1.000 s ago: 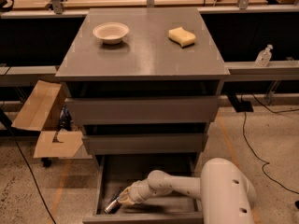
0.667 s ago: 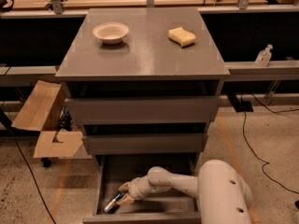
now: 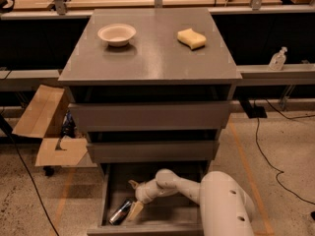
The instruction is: Pick redbull can from bottom drawer and place on counter
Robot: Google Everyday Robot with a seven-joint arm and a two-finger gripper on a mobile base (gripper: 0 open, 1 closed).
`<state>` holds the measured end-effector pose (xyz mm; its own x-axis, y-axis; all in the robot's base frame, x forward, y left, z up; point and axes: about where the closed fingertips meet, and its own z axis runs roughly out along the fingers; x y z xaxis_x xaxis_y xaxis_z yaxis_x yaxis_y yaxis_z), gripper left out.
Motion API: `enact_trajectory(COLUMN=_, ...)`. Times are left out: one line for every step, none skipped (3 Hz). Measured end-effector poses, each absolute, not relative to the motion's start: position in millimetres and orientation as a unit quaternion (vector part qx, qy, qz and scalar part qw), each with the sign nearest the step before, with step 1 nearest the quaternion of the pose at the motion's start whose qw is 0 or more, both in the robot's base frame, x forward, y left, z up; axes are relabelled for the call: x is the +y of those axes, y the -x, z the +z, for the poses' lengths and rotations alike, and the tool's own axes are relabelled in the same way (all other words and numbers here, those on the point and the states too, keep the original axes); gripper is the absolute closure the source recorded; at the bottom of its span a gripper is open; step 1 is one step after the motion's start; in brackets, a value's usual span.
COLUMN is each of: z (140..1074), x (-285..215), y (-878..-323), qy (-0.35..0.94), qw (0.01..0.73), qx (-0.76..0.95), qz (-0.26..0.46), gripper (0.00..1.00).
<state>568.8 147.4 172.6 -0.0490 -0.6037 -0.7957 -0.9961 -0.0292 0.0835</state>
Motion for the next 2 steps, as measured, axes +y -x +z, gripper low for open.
enact_trajectory(z=159, x=150, y=-579, qy=0.641, qw=0.283, qx=0.624, qz=0.347, gripper=0.0)
enact_trajectory(z=146, x=153, y=-589, qy=0.649, qw=0.287, qx=0.61, qz=0.351, gripper=0.0)
